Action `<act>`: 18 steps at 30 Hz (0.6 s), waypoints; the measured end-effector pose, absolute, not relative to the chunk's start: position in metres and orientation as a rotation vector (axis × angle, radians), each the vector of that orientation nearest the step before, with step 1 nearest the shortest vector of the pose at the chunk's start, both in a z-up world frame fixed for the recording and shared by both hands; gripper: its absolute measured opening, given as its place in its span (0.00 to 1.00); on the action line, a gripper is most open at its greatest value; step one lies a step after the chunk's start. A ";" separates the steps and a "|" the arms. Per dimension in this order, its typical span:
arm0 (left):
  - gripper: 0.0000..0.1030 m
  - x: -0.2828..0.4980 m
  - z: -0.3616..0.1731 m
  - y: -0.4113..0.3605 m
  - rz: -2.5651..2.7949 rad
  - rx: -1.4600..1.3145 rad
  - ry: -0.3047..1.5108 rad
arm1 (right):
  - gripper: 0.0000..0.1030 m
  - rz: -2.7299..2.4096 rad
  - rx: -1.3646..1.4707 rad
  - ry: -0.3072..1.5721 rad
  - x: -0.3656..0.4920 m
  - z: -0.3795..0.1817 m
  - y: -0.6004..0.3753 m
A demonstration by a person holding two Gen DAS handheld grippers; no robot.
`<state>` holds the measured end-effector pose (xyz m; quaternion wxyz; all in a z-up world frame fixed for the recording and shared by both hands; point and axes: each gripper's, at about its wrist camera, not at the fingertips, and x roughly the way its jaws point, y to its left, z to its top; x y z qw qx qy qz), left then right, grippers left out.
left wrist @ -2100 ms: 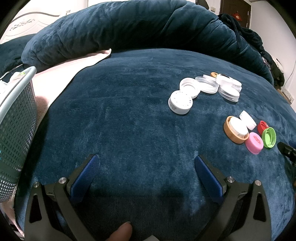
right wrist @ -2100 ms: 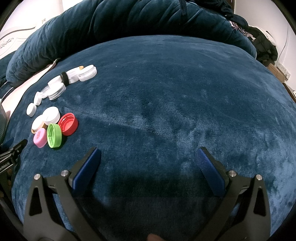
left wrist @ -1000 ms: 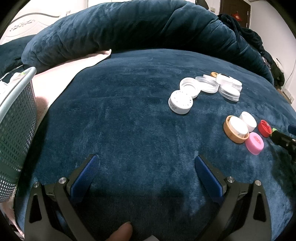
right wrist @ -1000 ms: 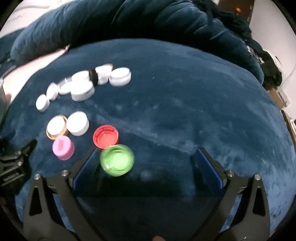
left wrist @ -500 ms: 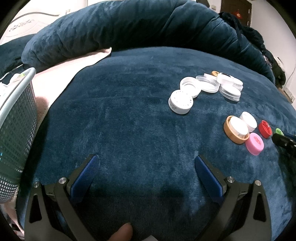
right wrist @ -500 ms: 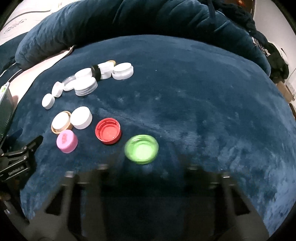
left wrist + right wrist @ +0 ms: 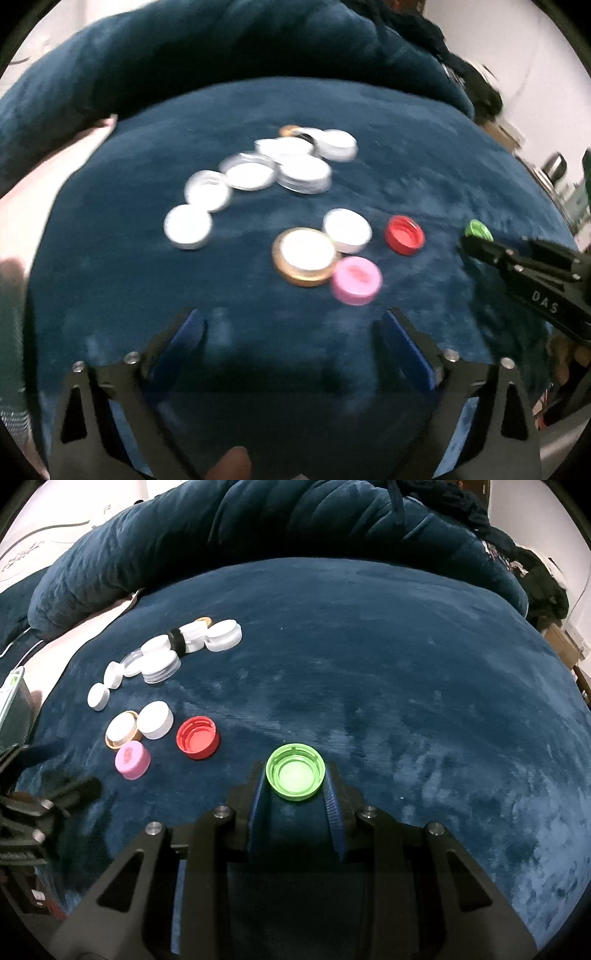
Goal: Organize objects
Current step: 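Grasp the green cap with the right tool while the left tool grasps the pink cap, then carry both caps over the grey basket and open both tools to drop them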
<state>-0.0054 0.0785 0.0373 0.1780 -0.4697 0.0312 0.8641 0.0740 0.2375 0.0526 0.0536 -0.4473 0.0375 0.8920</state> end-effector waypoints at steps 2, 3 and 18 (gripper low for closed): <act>0.86 -0.008 0.033 0.089 2.429 -1.337 0.095 | 0.30 2.712 -1.355 0.105 0.075 0.053 0.239; 0.84 -0.010 0.032 0.095 2.429 -1.335 0.094 | 0.30 2.712 -1.354 0.102 0.075 0.053 0.240; 0.30 -0.010 0.059 0.053 2.456 -1.280 -0.093 | 0.30 2.775 -1.360 0.030 0.067 0.066 0.233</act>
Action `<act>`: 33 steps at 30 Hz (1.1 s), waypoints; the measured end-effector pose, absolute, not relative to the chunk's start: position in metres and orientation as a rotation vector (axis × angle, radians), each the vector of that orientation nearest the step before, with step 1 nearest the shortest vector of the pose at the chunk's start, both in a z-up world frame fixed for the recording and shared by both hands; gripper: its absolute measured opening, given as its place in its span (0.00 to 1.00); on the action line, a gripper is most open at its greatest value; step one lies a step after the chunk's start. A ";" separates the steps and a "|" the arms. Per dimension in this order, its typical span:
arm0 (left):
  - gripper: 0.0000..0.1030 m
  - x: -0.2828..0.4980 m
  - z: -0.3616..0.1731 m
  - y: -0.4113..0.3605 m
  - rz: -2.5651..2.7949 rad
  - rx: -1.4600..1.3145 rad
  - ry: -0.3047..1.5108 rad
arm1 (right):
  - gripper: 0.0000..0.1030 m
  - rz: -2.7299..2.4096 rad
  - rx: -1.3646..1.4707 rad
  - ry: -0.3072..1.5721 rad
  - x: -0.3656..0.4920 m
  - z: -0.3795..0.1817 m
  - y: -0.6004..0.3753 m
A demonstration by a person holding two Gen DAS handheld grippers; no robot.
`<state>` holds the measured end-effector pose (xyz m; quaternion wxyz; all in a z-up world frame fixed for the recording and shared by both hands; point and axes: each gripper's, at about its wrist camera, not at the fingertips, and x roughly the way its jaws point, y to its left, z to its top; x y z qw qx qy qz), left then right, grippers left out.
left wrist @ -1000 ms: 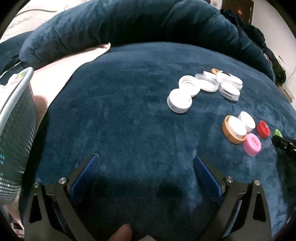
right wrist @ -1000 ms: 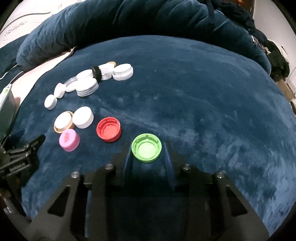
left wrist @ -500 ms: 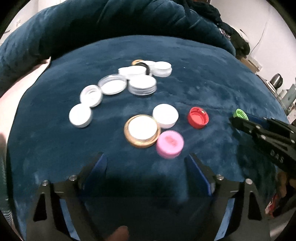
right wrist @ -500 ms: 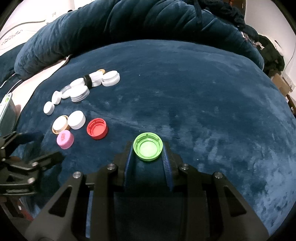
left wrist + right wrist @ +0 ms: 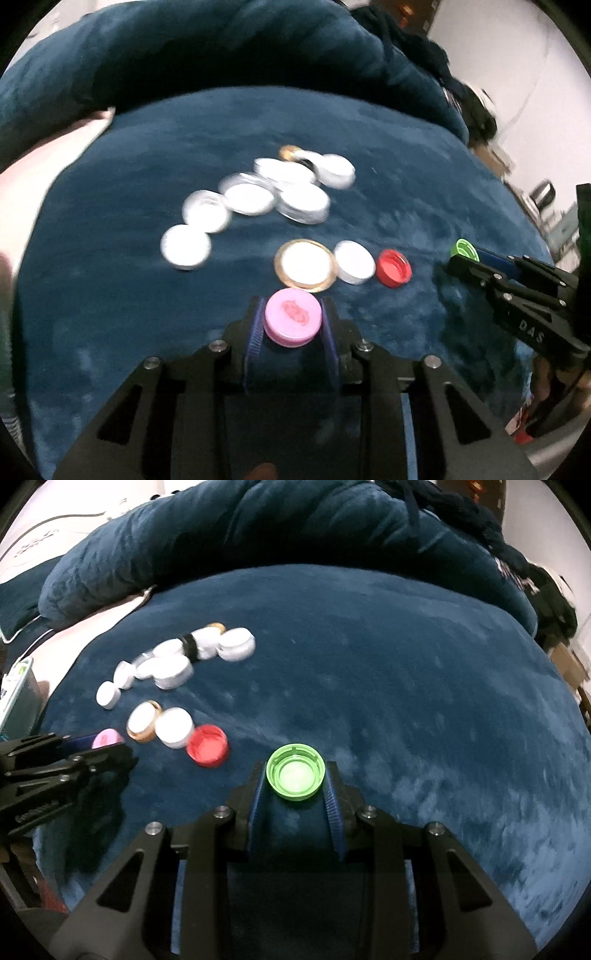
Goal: Organize objects
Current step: 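Carry both caps over the grey basket and open both tools to drop them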
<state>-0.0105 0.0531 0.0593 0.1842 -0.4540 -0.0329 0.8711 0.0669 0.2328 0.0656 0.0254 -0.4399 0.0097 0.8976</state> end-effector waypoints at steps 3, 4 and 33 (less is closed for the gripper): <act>0.30 -0.006 0.083 0.023 2.541 -1.244 -0.137 | 0.30 2.838 -1.357 -0.035 0.056 0.086 0.220; 0.30 -0.004 0.089 0.017 2.565 -1.234 -0.141 | 0.30 2.862 -1.359 -0.064 0.051 0.094 0.214; 0.38 0.124 0.138 -0.261 3.103 -1.473 -0.575 | 0.31 3.210 -2.374 -0.458 0.012 0.142 -0.145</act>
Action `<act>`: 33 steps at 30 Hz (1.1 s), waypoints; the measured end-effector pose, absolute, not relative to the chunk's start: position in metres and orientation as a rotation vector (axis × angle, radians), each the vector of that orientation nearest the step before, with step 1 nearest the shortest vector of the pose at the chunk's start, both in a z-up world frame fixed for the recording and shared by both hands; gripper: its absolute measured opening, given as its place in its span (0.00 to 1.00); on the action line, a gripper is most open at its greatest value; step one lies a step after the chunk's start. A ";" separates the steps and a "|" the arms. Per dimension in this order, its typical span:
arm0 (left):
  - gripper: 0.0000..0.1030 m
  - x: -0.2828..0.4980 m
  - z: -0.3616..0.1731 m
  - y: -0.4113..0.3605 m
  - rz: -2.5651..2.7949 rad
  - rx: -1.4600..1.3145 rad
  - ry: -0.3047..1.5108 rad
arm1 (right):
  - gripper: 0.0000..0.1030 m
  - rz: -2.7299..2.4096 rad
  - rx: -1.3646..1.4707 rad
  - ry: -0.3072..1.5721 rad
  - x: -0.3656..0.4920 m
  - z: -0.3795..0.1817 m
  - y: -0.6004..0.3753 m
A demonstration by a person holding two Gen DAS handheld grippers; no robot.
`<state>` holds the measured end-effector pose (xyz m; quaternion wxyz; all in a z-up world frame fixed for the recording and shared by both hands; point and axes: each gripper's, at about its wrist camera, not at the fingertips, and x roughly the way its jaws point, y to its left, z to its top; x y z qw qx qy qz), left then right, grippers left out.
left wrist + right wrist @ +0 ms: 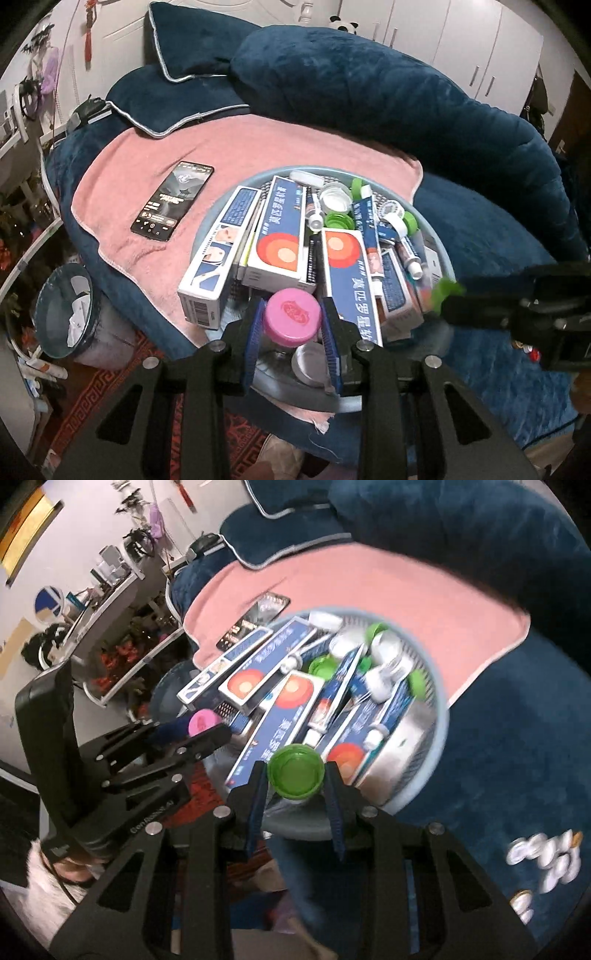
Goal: Organize objects
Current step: 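Carry both caps over the grey basket and open both tools to drop them, then move both open tools back over the cap pile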
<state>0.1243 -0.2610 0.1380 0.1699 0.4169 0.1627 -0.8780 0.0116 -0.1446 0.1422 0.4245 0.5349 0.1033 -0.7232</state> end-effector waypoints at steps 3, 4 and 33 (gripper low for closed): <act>0.75 0.122 0.138 -0.258 -2.499 1.202 0.458 | 0.31 -1.769 1.396 0.192 0.008 0.137 -0.141; 0.84 0.123 0.139 -0.255 -2.509 1.203 0.444 | 0.33 -1.769 1.397 0.176 0.009 0.143 -0.136; 0.99 0.075 0.164 -0.147 -2.698 1.287 0.254 | 1.00 -2.174 1.445 -0.268 -0.020 0.165 0.057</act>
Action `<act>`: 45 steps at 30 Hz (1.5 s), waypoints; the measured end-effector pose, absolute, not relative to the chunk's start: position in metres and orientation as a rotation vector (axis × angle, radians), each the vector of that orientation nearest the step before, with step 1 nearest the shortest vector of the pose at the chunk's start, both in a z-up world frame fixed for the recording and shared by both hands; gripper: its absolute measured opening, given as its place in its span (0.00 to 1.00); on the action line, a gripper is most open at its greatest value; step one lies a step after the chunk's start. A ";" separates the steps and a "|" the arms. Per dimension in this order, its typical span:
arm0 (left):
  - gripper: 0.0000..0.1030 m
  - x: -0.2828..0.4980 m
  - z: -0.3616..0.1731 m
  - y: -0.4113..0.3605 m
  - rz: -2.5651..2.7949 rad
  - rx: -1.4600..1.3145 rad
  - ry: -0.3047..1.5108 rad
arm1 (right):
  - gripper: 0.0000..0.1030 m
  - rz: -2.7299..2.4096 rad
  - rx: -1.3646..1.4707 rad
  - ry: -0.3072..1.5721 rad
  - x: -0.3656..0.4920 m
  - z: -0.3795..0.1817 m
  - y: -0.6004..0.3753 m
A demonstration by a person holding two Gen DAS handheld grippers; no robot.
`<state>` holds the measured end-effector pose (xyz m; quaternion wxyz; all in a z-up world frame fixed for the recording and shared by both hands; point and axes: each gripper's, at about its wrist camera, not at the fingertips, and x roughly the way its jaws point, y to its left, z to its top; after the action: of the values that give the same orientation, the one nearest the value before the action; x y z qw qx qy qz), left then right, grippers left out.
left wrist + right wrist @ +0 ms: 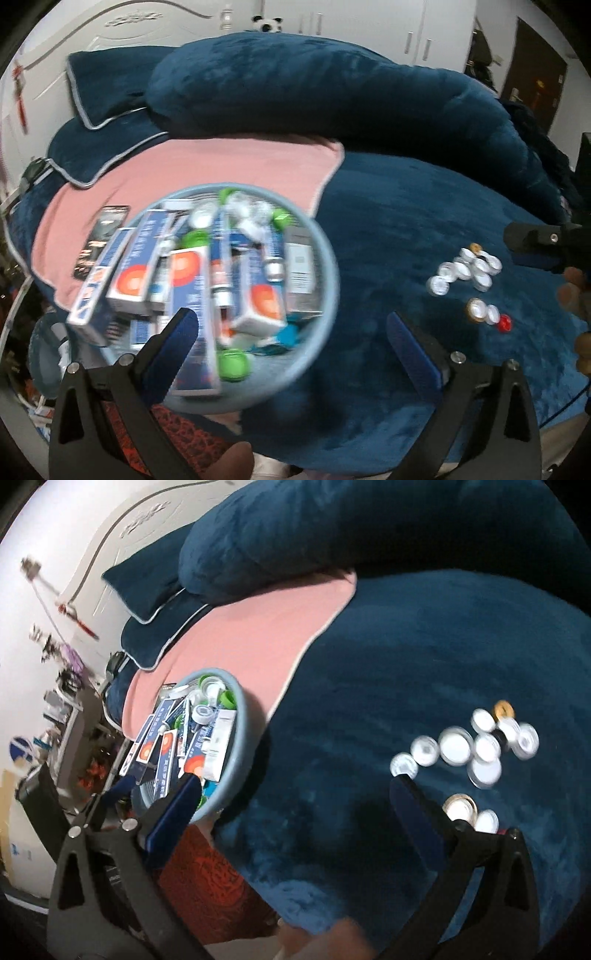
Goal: Organize objects
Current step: 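Move both open tools back over the cap pile, then grasp the red cap with the right tool while the left tool grasps a printed white cap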
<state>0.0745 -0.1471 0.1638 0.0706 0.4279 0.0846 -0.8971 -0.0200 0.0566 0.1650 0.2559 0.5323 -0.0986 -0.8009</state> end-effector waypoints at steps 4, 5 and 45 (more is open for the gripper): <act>0.99 0.070 0.168 -0.122 -2.778 1.290 0.220 | 1.00 -2.163 1.466 -0.360 -0.020 0.159 0.085; 0.99 0.069 0.169 -0.116 -2.799 1.283 0.212 | 1.00 -2.176 1.463 -0.379 -0.019 0.158 0.094; 0.99 -0.038 0.078 -0.010 -2.790 1.626 0.146 | 0.30 -2.239 2.064 -0.136 -0.036 0.022 0.207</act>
<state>-0.0382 -0.0103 0.0784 -0.0454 0.5026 0.0450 -0.8621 -0.0365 0.2073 0.0215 0.0467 0.6765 -0.0446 -0.7336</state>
